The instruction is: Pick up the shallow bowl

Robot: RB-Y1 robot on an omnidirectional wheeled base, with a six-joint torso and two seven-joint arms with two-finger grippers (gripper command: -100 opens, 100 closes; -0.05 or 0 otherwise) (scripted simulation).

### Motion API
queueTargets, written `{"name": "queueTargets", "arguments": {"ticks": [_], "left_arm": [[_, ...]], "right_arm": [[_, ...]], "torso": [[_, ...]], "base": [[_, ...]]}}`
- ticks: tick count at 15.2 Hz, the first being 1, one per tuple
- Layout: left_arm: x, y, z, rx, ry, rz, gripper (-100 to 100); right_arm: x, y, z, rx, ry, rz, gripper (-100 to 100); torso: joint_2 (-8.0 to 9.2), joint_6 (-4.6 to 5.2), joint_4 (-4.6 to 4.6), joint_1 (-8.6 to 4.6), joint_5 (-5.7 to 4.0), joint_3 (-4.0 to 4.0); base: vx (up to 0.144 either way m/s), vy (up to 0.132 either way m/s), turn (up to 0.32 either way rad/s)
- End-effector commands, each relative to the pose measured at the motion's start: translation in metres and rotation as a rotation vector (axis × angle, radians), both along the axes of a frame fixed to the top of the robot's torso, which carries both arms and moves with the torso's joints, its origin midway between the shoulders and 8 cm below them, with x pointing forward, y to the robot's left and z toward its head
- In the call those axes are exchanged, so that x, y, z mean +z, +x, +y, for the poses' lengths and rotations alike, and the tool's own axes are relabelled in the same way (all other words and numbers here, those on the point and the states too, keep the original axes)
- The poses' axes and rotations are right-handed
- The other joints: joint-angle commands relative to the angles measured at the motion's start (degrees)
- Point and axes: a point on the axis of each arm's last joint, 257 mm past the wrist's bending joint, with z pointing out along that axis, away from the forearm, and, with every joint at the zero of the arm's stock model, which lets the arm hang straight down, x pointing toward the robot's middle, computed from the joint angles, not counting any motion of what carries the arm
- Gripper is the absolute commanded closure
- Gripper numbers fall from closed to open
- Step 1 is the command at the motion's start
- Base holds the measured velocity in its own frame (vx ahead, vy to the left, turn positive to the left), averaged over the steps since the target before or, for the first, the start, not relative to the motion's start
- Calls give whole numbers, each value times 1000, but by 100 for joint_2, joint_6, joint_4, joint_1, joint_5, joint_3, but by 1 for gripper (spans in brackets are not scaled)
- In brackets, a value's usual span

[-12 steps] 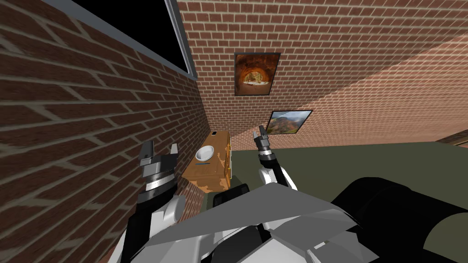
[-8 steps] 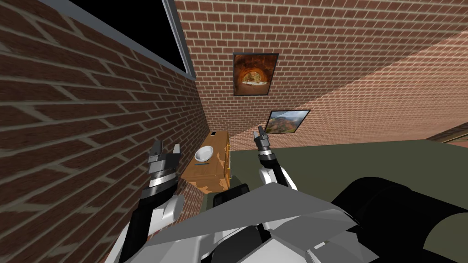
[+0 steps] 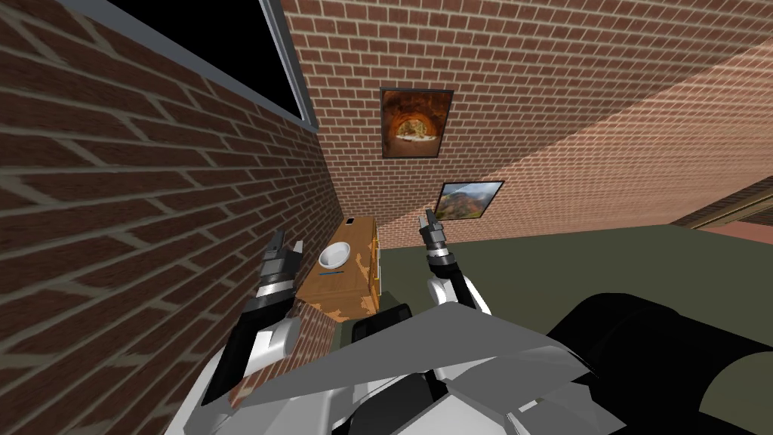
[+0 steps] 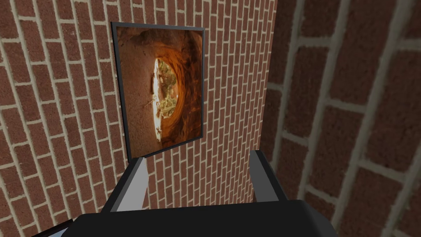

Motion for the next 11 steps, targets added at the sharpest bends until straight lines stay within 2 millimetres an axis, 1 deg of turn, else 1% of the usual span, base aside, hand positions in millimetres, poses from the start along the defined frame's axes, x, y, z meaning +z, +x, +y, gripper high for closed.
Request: {"name": "queueTargets", "arguments": {"ticks": [1,2,3,4,5,6,7,8,9,10,11], "left_arm": [[-18,13,6,10,7,63,-100],[-20,14,7,12,6,71,-100],[-29,22,12,19,11,103,-100],[-33,24,13,22,10,122,-100],[-33,24,13,22,10,122,-100],[-44,33,20,32,13,160,-100],[-47,34,20,35,12,176,-100],[-56,43,27,45,15,209,-100],[-62,44,28,49,12,229,-100],[-62,44,29,49,12,232,-100],[-73,53,36,62,13,270,-100]], "right_arm": [[0,0,0,0,0,0,0],[0,0,0,0,0,0,0],[0,0,0,0,0,0,0],[0,0,0,0,0,0,0],[0,0,0,0,0,0,0],[0,0,0,0,0,0,0],[0,0,0,0,0,0,0],[0,0,0,0,0,0,0],[0,0,0,0,0,0,0],[0,0,0,0,0,0,0],[0,0,0,0,0,0,0]], "torso": [[0,0,0,0,0,0],[0,1,0,0,0,0],[0,0,0,0,0,0],[1,1,0,1,0,0],[1,0,0,1,0,1],[1,-1,0,0,0,1],[1,1,0,-1,0,0],[1,0,0,0,0,0],[1,1,0,0,0,0],[2,0,0,1,0,1],[2,-1,1,1,0,1]], "base": [[-11,12,-86],[-11,13,-77],[-12,12,-96],[-11,14,-72],[-8,11,-14],[-10,9,-77],[-10,11,-77],[-13,14,-93],[-15,17,-86],[-12,13,-25],[-13,12,-66]]}}
